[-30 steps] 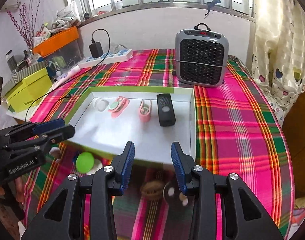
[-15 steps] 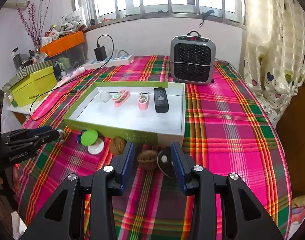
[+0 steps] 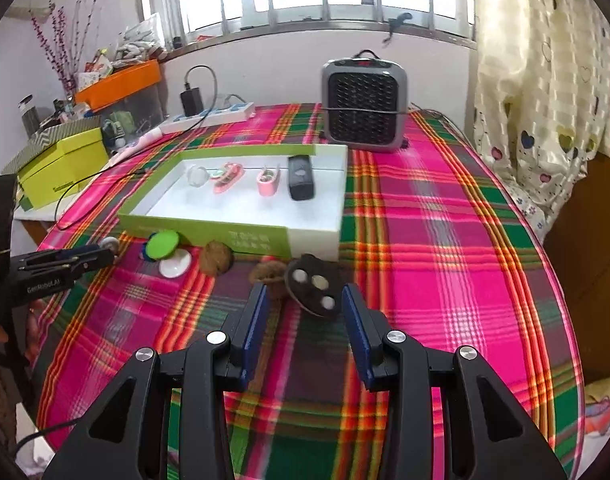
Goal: Organize objects
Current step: 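Withdraw both tools from the box toward the remaining items on the cloth, then move the left tool toward the white mushroom toy while the right tool approaches the black three-dot disc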
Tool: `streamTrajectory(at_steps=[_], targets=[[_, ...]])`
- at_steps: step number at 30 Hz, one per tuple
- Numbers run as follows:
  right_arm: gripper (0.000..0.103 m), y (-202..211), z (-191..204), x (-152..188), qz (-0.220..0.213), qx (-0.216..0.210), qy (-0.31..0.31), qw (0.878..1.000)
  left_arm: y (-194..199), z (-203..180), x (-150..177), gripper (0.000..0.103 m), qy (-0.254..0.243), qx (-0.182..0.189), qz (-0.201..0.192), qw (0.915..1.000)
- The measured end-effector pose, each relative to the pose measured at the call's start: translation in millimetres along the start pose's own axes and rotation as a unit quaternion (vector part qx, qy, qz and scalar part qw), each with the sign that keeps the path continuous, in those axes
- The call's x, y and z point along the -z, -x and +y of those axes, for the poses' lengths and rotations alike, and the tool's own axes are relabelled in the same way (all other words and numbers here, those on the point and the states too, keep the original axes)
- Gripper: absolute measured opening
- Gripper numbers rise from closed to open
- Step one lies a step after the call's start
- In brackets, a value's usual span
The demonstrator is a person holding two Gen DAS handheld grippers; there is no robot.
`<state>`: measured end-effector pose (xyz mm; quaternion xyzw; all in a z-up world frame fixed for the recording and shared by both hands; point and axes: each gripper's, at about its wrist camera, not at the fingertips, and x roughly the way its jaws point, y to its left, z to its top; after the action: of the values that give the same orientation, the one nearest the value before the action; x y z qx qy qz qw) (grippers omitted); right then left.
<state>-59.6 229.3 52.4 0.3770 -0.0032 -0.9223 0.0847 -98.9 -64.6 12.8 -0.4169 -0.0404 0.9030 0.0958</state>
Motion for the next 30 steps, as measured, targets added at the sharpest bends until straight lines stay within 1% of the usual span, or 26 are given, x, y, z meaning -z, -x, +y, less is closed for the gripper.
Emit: streamTrajectory(at_steps=[6,10,12,18,19,20,21,27,30], targets=[[0.039,-8.3,-8.6,0.0,0.009,0.000,-0.013,1.000,-8.1,-0.5,-2.5,0.038,-0.001,-0.012,0.007,0.9999],[0.039,-16.0,-8.9,-0.6,0.018,-0.011,-0.016,1.000,-9.7,2.6,-4.9,0.038,0.009,-0.008,0.004,0.9999],[0.039,-18.7,-7.9,-1.7,0.019,-0.021,-0.011,1.000,-10.5,3.6,-5.7,0.038,0.011,-0.008,0.002,0.9999],[0.039,-28.8,-4.9,-3.6,0.030,-0.015,0.007,0.999,-12.0,3.6,-8.0,0.038,0.011,-0.007,0.002,0.9999],[0.044,-30.9,-5.0,-3.5,0.034,-0.017,0.009,0.999,-11.9,3.3,-7.6,0.038,0.011,-0.008,0.002,0.9999],[0.054,-32.2,-4.8,-3.7,0.036,-0.015,0.011,0.999,-12.0,3.3,-7.4,0.038,0.011,-0.009,0.002,0.9999],[0.056,-33.3,-4.4,-4.4,0.036,-0.014,0.015,0.999,-11.9,3.4,-7.3,0.038,0.010,-0.009,0.002,0.9999],[0.057,-39.4,-7.7,-7.1,0.040,0.005,0.026,0.999,-13.2,2.6,-9.1,0.038,0.009,-0.009,0.003,0.9999],[0.057,-39.9,-12.5,-7.0,0.045,-0.003,0.023,0.999,-14.3,2.4,-10.2,0.038,0.009,-0.008,0.003,0.9999]])
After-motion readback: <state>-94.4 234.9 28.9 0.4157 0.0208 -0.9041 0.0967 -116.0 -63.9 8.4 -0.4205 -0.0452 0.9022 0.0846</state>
